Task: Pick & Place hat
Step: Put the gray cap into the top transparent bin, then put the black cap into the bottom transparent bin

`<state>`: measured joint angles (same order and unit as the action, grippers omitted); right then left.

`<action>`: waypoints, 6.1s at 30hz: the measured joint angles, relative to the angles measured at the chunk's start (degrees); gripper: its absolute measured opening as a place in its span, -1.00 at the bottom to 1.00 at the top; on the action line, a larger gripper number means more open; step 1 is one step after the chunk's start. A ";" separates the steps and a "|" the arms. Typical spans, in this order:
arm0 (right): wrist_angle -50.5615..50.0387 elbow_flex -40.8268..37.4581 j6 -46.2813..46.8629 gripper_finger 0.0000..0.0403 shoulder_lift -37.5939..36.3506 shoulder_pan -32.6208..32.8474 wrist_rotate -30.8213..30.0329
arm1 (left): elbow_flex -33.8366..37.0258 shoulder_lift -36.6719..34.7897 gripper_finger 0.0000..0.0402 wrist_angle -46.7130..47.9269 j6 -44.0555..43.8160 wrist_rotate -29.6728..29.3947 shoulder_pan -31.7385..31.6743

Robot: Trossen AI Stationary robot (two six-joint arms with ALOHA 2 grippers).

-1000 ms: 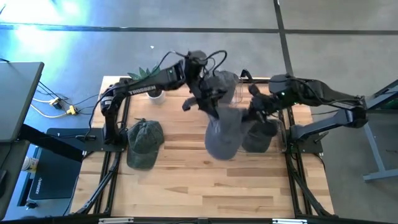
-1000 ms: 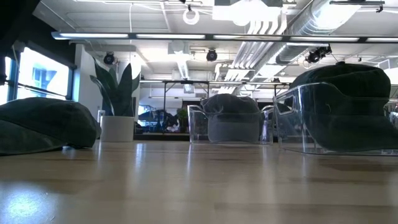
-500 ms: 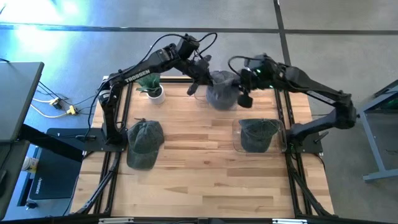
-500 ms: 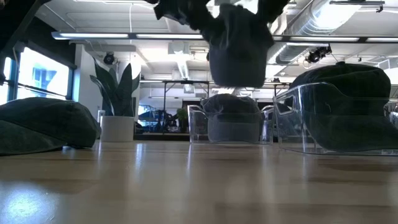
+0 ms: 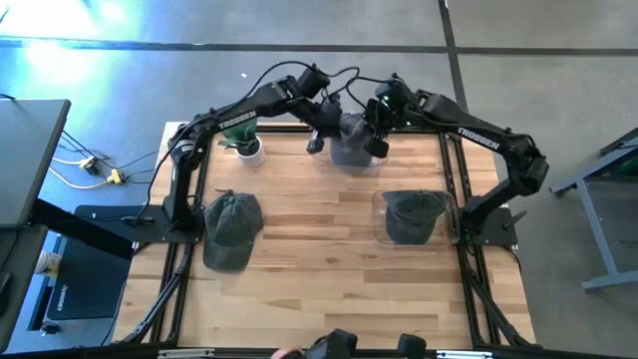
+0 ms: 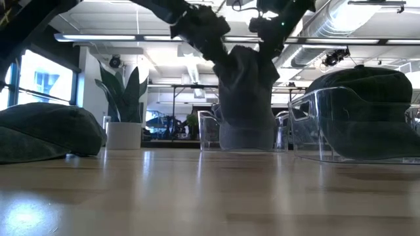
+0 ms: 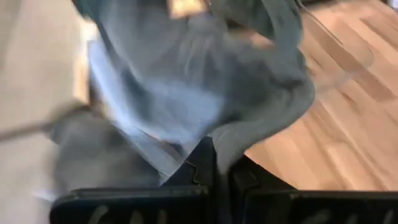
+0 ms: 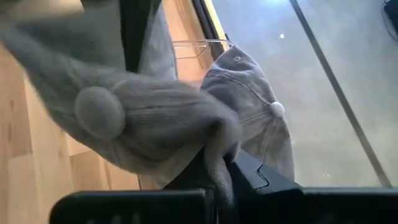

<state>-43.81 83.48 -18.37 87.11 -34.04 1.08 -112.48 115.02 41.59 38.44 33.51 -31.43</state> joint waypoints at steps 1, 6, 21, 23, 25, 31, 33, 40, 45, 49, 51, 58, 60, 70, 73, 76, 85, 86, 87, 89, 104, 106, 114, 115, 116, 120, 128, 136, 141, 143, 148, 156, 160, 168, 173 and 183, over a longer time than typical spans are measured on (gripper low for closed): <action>-0.02 0.00 0.24 -0.95 0.10 -0.02 0.46 | 0.30 0.32 -1.00 1.11 -0.16 0.60 -0.78; -1.25 0.00 3.62 -0.98 0.39 -0.10 1.79 | 0.04 1.68 -1.00 1.33 -3.65 -2.63 -2.56; -1.02 0.02 12.28 -0.94 5.80 -2.61 3.45 | 0.32 2.69 -0.28 2.94 -4.22 4.68 -9.56; -1.06 0.02 13.62 -0.93 7.01 -3.57 2.90 | 0.32 2.69 -0.24 2.10 -4.22 4.64 -9.94; -1.21 0.02 15.11 -0.94 7.95 -4.61 2.56 | 0.32 2.69 -0.24 0.50 -4.27 4.64 -10.05; -2.38 0.02 17.72 -0.98 8.96 -7.80 2.52 | 0.32 2.69 -0.24 -0.64 -4.24 2.04 -10.22; -2.36 0.02 18.14 -0.94 8.98 -8.52 2.76 | 0.32 2.69 -0.24 -1.15 -4.64 -2.28 -10.20; -2.21 0.02 13.15 -0.55 8.98 -11.64 12.13 | 0.28 2.69 -0.24 -5.17 -12.03 -7.38 -10.27; -3.49 0.02 11.95 -0.08 6.75 -14.73 16.45 | -2.03 2.56 -0.24 -5.16 -19.62 3.67 -10.19; -2.90 0.02 7.33 0.20 2.94 -15.91 18.06 | -3.18 2.41 -0.24 -7.63 -23.88 8.73 -9.16; -1.44 0.09 3.58 0.26 1.72 -16.10 21.32 | -3.15 2.41 -0.24 -8.84 -22.50 8.19 -8.06; 2.33 0.13 -3.89 0.14 5.30 -15.09 24.64 | -2.91 4.69 -0.23 -9.29 -14.45 -3.61 -3.13; 2.11 0.13 -4.62 0.02 6.82 -14.52 25.52 | -3.26 5.48 -0.23 -10.14 -14.19 -6.54 -2.09; -5.20 0.07 -1.79 -0.93 7.87 -14.72 56.27 | -3.05 4.24 -0.23 -2.90 -11.73 7.61 -1.48; -4.23 0.07 -1.21 -0.86 7.82 -15.24 55.27 | -3.29 3.62 -0.23 -4.04 -11.68 7.29 -1.76; -2.37 0.07 -1.37 -0.93 7.87 -16.99 48.75 | -3.01 4.25 -0.23 -3.91 -11.86 10.31 -3.22; 2.52 0.07 3.04 -0.95 15.16 -22.78 44.52 | -3.24 6.57 -0.23 -9.33 -19.27 2.37 -7.31; 2.71 0.07 3.13 -0.96 16.06 -23.00 44.55 | -3.24 6.65 -0.23 -9.96 -19.59 0.85 -7.94; 2.96 0.07 3.13 -0.97 16.97 -23.06 44.57 | -3.14 6.80 -0.23 -10.56 -20.27 -0.70 -8.54; 4.07 0.04 3.15 -0.98 18.18 -22.99 44.58 | -3.07 7.00 -0.23 -11.72 -22.41 -1.72 -9.93; 14.75 0.04 12.73 -0.30 17.44 -24.50 31.56 | -3.11 6.89 -0.23 -7.09 -25.20 -4.43 -8.45; 14.35 0.04 13.97 -0.18 16.97 -24.97 30.83 | -3.11 6.89 -0.23 -6.81 -25.23 -12.30 -7.48; 13.65 0.02 15.43 0.09 11.71 -24.82 33.09 | -3.11 6.89 -0.23 -7.04 -26.21 -23.98 -6.82; 13.19 0.02 15.41 0.10 11.11 -24.58 33.77 | -3.11 6.74 -0.23 -7.08 -26.72 -24.08 -6.89; 12.49 0.02 15.27 0.11 10.52 -24.32 34.85 | -3.01 6.19 -0.23 -6.75 -27.16 -24.08 -7.11; 5.71 0.09 11.58 0.10 8.50 -23.16 43.75 | -3.15 2.24 -0.23 -5.29 -27.39 -23.89 -7.26; -4.18 0.02 3.28 0.01 11.38 -20.57 27.70 | -3.11 0.21 -0.23 7.29 -29.16 -10.19 -7.16; -1.02 0.00 6.46 -0.07 9.23 -18.53 27.63 | -3.00 -0.73 -0.23 24.40 -32.77 -11.72 -4.62; 1.26 0.00 3.80 -0.11 5.44 -14.49 33.14 | -3.06 -2.92 -0.23 39.08 -34.20 -14.20 -1.22; 2.16 0.00 2.63 -0.13 3.86 -12.51 34.06 | -2.95 -3.39 -0.23 43.63 -34.89 -15.14 1.16; 1.27 0.02 1.47 -0.17 0.97 -7.85 35.56 | 0.92 -8.33 -0.23 47.17 -38.29 -15.02 7.43; -6.25 0.02 1.79 -0.27 -2.56 -2.73 35.87 | 26.18 -26.30 -0.23 34.05 -54.31 -16.59 14.84; -7.40 0.02 4.12 -0.32 -3.99 0.11 34.96 | 39.03 -37.38 -0.23 30.85 -62.96 -20.16 15.29; -5.04 0.02 13.25 -0.38 -4.70 10.00 27.27 | 57.75 -52.58 -0.23 31.48 -75.65 -29.80 15.26; -1.82 0.02 22.66 -0.40 -4.70 18.93 18.90 | 67.18 -55.59 -0.23 28.44 -79.50 -31.53 15.33; 6.45 0.02 33.51 -0.40 -4.70 34.83 4.88 | 76.60 -54.05 -0.23 -1.58 -85.29 -10.53 17.91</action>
<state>-37.36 83.50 15.14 82.41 0.79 5.96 -35.88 60.97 40.02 -46.85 22.98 -13.52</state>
